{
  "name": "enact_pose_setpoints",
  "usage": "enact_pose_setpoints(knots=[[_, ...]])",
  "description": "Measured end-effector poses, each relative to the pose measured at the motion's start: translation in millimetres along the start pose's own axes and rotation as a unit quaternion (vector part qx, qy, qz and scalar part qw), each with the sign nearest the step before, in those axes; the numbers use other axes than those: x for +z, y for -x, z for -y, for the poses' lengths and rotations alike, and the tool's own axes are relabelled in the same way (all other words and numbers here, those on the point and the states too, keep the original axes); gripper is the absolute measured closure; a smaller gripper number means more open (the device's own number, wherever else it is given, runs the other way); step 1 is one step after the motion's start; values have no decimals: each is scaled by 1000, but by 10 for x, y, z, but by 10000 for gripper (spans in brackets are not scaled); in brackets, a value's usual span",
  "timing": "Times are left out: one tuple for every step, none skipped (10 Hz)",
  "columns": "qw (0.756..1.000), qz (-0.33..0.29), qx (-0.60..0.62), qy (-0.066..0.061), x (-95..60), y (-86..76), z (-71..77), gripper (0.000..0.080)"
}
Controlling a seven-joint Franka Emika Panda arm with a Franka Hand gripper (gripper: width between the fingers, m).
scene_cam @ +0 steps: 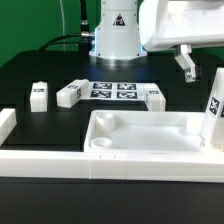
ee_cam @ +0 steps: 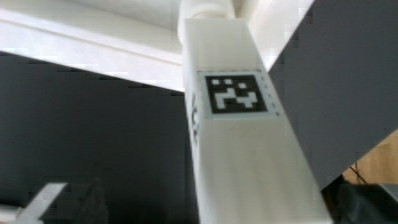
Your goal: Assemble desk
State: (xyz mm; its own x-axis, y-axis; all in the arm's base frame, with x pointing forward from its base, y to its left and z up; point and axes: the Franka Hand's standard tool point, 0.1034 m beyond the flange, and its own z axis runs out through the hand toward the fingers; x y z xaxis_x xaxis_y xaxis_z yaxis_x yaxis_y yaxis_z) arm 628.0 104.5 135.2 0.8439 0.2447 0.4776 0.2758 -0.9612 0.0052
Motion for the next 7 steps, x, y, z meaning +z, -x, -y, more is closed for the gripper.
enact_pose_setpoints(knots=[[1000,-1,-1,1,-22,-18,-19,151],[1000,-1,0,3,-31,-18,-59,151],[1000,-1,-1,2,-24,-14,-44,151],[1000,15,-2,-2,-14,7,-21,151],[1000,16,0,-2,-10,5,-19,151],[999,39,14,-8,22,76,45,151],[995,95,27,-18,27,117,133,151]])
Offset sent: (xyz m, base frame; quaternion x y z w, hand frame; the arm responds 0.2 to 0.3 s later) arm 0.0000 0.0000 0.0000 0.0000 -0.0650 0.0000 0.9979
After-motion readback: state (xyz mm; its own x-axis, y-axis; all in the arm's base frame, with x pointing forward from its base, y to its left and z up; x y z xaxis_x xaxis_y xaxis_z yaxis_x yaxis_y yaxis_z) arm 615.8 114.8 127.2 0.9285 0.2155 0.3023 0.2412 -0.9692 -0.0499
